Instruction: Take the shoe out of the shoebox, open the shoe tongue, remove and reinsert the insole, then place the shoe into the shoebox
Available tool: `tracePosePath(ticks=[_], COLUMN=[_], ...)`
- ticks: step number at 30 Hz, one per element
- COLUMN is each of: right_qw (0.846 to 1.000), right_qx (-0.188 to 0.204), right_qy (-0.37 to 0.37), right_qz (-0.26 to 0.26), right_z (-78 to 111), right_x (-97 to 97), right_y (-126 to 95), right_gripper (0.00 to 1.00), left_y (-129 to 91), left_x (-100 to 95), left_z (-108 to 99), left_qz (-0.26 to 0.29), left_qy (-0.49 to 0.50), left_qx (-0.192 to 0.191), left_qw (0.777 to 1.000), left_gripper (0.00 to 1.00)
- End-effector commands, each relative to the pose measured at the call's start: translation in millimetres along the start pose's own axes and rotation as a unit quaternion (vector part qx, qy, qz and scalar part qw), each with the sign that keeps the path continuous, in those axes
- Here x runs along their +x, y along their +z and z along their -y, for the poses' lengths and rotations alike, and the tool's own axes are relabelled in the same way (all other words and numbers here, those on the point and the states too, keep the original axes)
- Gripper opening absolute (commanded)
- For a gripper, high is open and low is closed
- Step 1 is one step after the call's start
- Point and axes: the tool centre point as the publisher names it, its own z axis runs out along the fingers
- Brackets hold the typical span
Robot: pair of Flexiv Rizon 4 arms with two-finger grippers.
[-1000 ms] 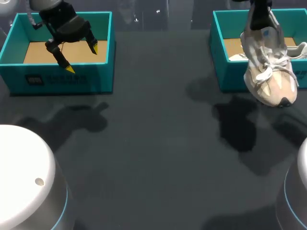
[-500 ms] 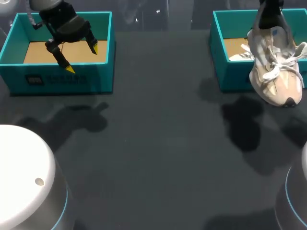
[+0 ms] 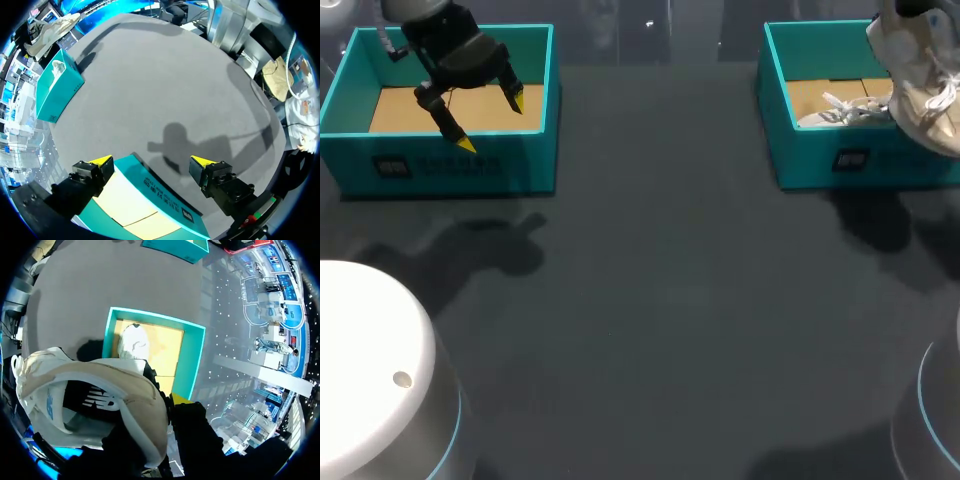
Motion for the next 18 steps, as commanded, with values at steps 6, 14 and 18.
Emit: tracePosePath(ticks=[6,14,18], right_qw=[1.0,1.0,1.0], right_qx=[-0.004,-0.004,-0.001], right_qy=[-0.002,-0.002,0.0], right_qz=[-0.008,-0.008,-0.005], right_z=[26.4,26.4,28.0], right_x=[-51.4,-51.4,-53.1], right_y=[20.8,20.8,24.1], right_gripper=[0.0,0.0,0.0], left_y=[-0.4,-0.4,-0.4], left_x=[-0.1,-0.1,-0.1], left_z=[-0.2,-0.2,-0.2], left_qz=[-0.001,-0.001,-0.001], left_qy=[0.0,0.0,0.0], left_qx=[-0.001,-0.001,-0.001], left_qw=[1.0,1.0,1.0], left_gripper=[1.0,1.0,1.0])
